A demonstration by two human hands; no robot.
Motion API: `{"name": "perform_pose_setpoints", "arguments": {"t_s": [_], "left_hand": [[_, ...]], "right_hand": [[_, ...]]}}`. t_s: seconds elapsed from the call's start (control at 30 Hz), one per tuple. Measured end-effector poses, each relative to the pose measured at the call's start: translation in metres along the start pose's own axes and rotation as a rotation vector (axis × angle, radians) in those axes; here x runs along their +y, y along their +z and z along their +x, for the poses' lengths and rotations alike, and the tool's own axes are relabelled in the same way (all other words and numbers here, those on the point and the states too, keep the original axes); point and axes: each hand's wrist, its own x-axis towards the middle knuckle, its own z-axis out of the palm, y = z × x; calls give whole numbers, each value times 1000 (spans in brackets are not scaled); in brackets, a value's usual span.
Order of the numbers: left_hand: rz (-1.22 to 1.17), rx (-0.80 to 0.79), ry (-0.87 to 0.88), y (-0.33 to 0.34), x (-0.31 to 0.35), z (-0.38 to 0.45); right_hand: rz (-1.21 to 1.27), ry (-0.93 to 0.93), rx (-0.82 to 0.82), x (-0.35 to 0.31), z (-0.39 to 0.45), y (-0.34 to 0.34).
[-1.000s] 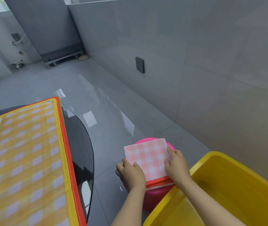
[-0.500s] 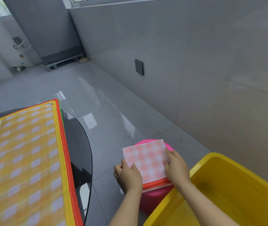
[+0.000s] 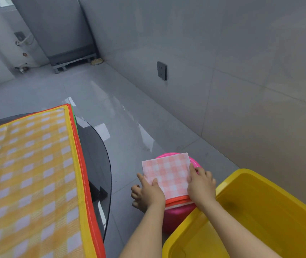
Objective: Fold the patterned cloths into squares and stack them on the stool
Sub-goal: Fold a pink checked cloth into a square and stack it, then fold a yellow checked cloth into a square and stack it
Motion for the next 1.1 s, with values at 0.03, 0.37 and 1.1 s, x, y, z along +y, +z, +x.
{"name": "perform_pose_setpoints", "arguments": {"t_s": [0.03, 0.37, 1.1], "left_hand": [[-15, 26, 7, -4, 4, -6], [-476, -74, 402, -106, 81, -104], [-258, -66, 654, -399, -185, -140]], "right_hand": [[56, 12, 3, 1, -3, -5], [555, -227, 372, -32, -62, -116], [371, -948, 135, -224, -260, -171]]}}
